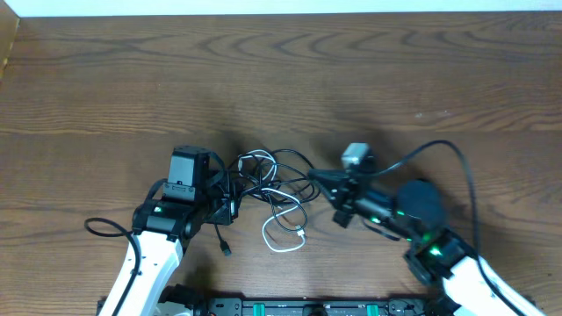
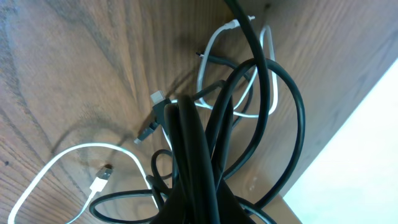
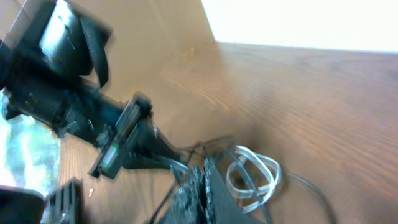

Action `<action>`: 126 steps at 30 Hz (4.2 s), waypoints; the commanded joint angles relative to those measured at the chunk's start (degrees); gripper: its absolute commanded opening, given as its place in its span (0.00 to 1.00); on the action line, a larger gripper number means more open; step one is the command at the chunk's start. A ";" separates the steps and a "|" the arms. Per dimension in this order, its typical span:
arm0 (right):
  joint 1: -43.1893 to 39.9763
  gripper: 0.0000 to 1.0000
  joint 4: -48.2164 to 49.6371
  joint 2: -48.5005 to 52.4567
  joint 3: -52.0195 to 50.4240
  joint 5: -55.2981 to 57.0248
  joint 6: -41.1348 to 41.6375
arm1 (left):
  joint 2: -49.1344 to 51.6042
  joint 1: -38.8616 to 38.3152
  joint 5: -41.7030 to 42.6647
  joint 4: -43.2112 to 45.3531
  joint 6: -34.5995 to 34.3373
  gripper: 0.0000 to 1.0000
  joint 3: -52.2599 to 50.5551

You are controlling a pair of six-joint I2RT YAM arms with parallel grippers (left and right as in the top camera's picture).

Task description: Untangle cables

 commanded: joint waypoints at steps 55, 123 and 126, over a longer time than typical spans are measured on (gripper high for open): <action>5.86 0.28 -11.98 9.38 0.20 10.21 -12.59 | 2.99 -9.31 4.46 14.91 -6.78 0.08 1.49; 5.86 0.01 -11.87 6.78 0.20 15.89 -11.43 | 3.37 -11.54 -12.90 9.01 -2.84 0.08 1.46; 5.86 0.01 -13.35 3.17 0.20 15.02 -11.23 | 3.98 -11.54 -15.58 7.91 -2.84 0.08 1.46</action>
